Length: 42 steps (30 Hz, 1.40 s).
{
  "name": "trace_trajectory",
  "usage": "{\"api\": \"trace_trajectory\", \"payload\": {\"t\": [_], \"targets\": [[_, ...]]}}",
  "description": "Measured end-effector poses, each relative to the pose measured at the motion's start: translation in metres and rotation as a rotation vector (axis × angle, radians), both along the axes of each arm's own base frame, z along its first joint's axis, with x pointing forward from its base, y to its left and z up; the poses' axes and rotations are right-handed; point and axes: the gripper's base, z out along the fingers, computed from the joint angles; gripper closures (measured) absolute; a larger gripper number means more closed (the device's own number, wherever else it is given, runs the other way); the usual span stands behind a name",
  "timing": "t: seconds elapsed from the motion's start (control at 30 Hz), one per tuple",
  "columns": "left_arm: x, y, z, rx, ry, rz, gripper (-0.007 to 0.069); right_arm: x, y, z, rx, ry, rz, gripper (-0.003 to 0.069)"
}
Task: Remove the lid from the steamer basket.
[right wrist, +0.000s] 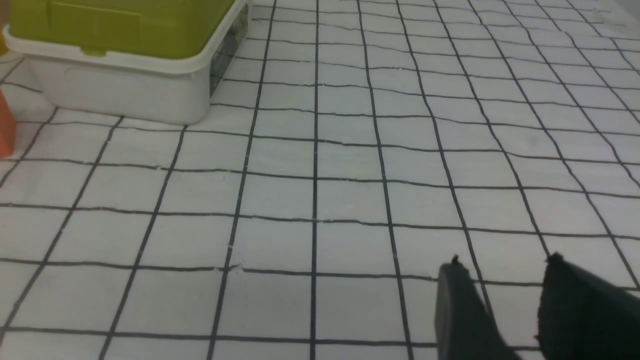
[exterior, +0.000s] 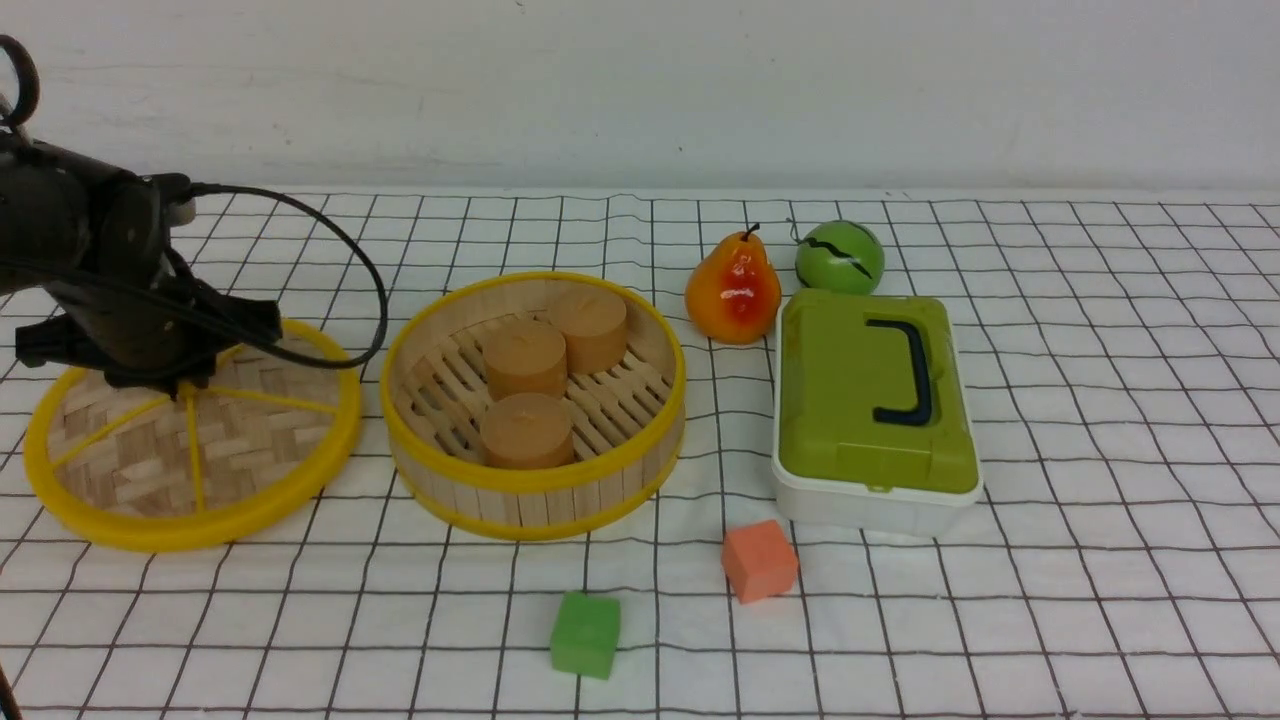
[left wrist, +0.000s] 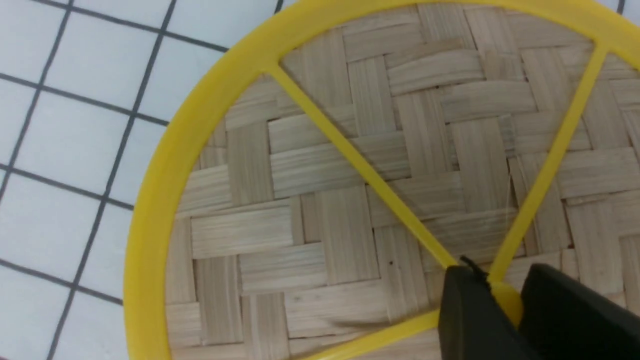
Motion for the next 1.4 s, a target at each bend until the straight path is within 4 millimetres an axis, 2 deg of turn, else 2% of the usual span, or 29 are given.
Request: {"api": "trace_trajectory", "payload": {"t": [0.03,0.07,0.17,0.27,0.3,0.37,0.4,0.43,0.5,0.57,0.63,0.67,0.8,0.87,0.9,0.93,1.0,1.07,1.13,1.27,1.4], "targets": [[-0.001,-0.001,0.004,-0.004,-0.012,0.001,0.0417,0.0,0.0,0.0,0.0,0.0,0.0,0.0419],[-0.001,-0.001,0.005,-0.006,-0.014,0.002,0.0411,0.0,0.0,0.0,0.0,0.0,0.0,0.0419],[-0.01,-0.001,0.032,-0.011,-0.062,0.001,0.0353,0.0,0.0,0.0,0.0,0.0,0.0,0.0419],[-0.033,-0.001,0.084,-0.008,-0.165,-0.011,0.0361,0.0,0.0,0.0,0.0,0.0,0.0,0.0419],[-0.047,-0.002,0.11,-0.018,-0.231,-0.012,0.0381,0.0,0.0,0.0,0.0,0.0,0.0,0.0419],[-0.072,-0.005,0.149,-0.069,-0.337,-0.012,0.0431,0.0,0.0,0.0,0.0,0.0,0.0,0.0419],[-0.075,-0.005,0.153,-0.069,-0.349,-0.013,0.0431,0.0,0.0,0.0,0.0,0.0,0.0,0.0419],[-0.104,-0.011,0.187,-0.126,-0.448,-0.043,0.0491,0.0,0.0,0.0,0.0,0.0,0.0,0.0419],[-0.123,-0.014,0.203,-0.149,-0.504,-0.071,0.0528,0.0,0.0,0.0,0.0,0.0,0.0,0.0419],[-0.154,-0.021,0.218,-0.2,-0.581,-0.144,0.0592,0.0,0.0,0.0,0.0,0.0,0.0,0.0419],[-0.181,-0.028,0.214,-0.243,-0.618,-0.205,0.0636,0.0,0.0,0.0,0.0,0.0,0.0,0.0419],[-0.183,-0.029,0.213,-0.25,-0.622,-0.215,0.0637,0.0,0.0,0.0,0.0,0.0,0.0,0.0419],[-0.225,-0.039,0.168,-0.291,-0.58,-0.332,0.0637,0.0,0.0,0.0,0.0,0.0,0.0,0.0419],[-0.236,-0.042,0.151,-0.295,-0.557,-0.367,0.0637,0.0,0.0,0.0,0.0,0.0,0.0,0.0419],[-0.237,-0.042,0.149,-0.296,-0.553,-0.371,0.0637,0.0,0.0,0.0,0.0,0.0,0.0,0.0419],[-0.247,-0.044,0.133,-0.299,-0.527,-0.396,0.0637,0.0,0.0,0.0,0.0,0.0,0.0,0.0419],[-0.25,-0.045,0.12,-0.303,-0.5,-0.407,0.0637,0.0,0.0,0.0,0.0,0.0,0.0,0.0419],[-0.256,-0.045,0.095,-0.31,-0.437,-0.408,0.0637,0.0,0.0,0.0,0.0,0.0,0.0,0.0419],[-0.257,-0.044,0.082,-0.297,-0.41,-0.397,0.0637,0.0,0.0,0.0,0.0,0.0,0.0,0.0419],[-0.259,-0.038,0.072,-0.193,-0.421,-0.4,0.0637,0.0,0.0,0.0,0.0,0.0,0.0,0.0419],[-0.283,-0.032,0.069,-0.038,-0.502,-0.436,0.0637,0.0,0.0,0.0,0.0,0.0,0.0,0.0419]]}}
